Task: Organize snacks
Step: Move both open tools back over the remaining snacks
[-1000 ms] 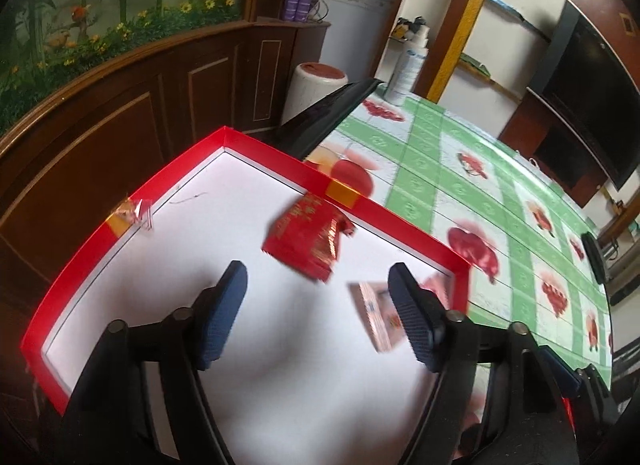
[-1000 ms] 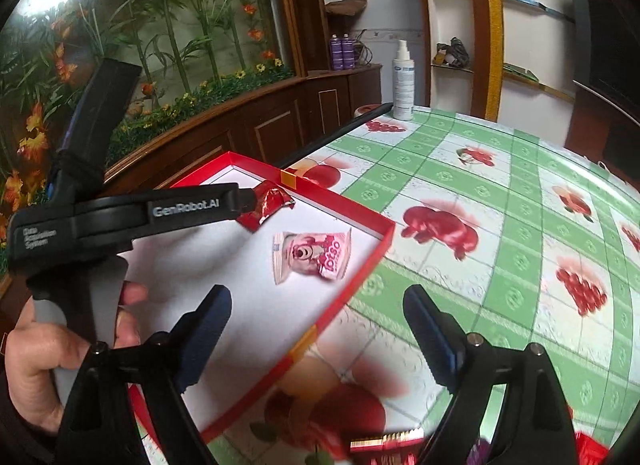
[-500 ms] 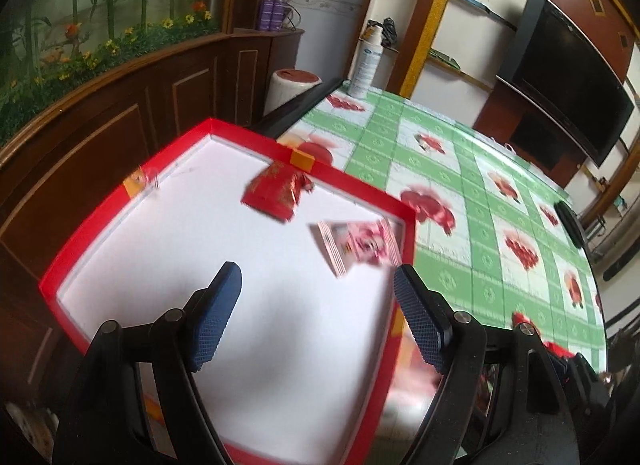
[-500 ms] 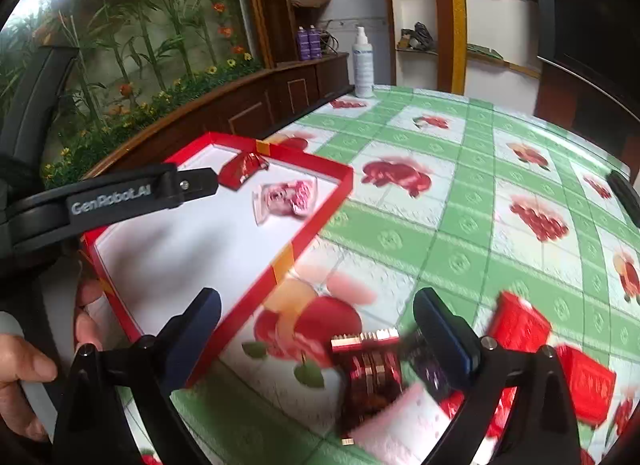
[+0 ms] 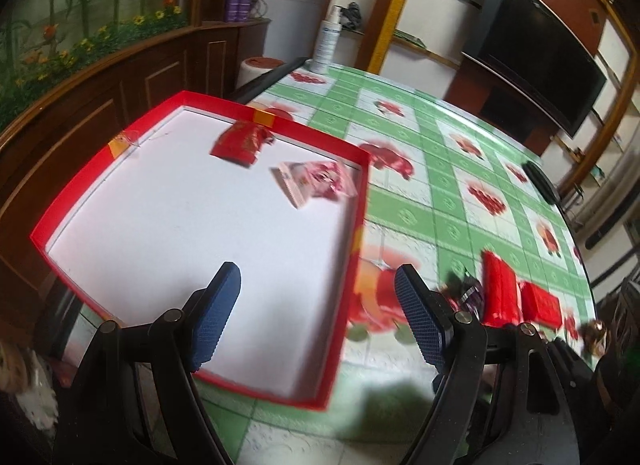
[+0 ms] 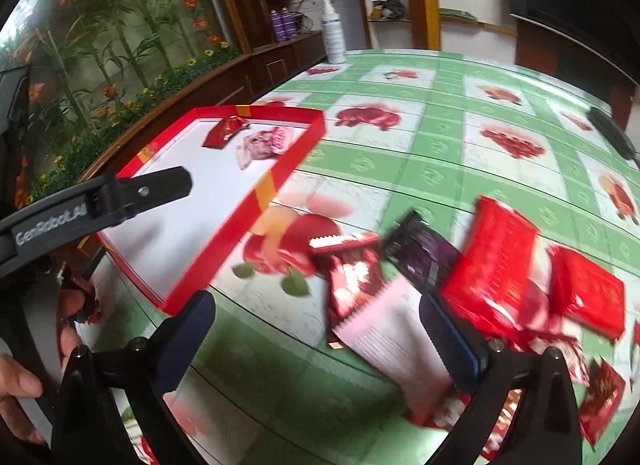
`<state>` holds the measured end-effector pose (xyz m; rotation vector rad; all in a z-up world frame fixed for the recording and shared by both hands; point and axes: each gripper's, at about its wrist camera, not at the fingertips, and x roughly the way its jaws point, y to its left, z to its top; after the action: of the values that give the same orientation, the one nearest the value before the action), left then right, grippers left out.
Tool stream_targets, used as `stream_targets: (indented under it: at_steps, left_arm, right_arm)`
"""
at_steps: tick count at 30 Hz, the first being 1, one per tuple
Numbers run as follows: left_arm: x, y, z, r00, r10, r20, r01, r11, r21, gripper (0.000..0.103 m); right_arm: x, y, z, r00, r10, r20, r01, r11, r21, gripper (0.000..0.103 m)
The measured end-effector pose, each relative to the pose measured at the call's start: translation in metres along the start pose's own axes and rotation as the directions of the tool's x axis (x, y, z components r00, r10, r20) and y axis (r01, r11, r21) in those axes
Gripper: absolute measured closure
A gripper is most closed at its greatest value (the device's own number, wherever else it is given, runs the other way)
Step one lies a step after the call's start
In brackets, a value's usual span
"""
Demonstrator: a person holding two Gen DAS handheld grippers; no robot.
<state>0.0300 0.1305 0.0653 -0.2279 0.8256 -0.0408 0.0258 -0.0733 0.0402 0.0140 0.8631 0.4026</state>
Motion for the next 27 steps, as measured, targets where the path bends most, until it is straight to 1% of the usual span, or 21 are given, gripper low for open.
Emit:
stream_targets:
  at_steps: [4, 8, 12, 15, 22, 27]
  left_arm:
    - [-0.003, -0.006, -0.010, 1.000, -0.019, -0.008, 0.019, 1.000, 0.021, 0.023]
    - [-0.002, -0.015, -0.017, 0.999, -0.026, -0.025, 0.027, 0.998, 0.050, 0.023]
    - [0.003, -0.023, -0.024, 0.999, -0.025, -0.045, 0.028, 0.997, 0.077, 0.023]
    - [0.005, -0.029, -0.028, 0.998, -0.032, -0.055, 0.037, 0.995, 0.094, 0.023]
    - [0.010, -0.038, -0.031, 0.997, -0.032, -0.071, 0.040, 0.992, 0.120, 0.023]
    - [0.013, -0.045, -0.032, 0.995, -0.043, -0.087, 0.054, 0.989, 0.135, 0.023]
  right_arm:
    - [-0.014, -0.010, -0.010, 0.999, -0.052, 0.015, 0.052, 0.999, 0.009, 0.000]
    - [-0.025, -0.025, -0.016, 0.997, -0.065, 0.028, 0.063, 0.997, 0.051, 0.000]
    - [-0.029, -0.042, -0.019, 0.995, -0.099, 0.032, 0.095, 0.991, 0.092, 0.000]
    - [-0.036, -0.053, -0.020, 0.994, -0.105, 0.038, 0.099, 0.987, 0.125, 0.000]
    - [-0.064, -0.078, -0.021, 0.976, -0.202, 0.086, 0.184, 0.965, 0.185, 0.000]
    - [-0.071, -0.095, -0.022, 0.969, -0.235, 0.081, 0.212, 0.951, 0.225, 0.000]
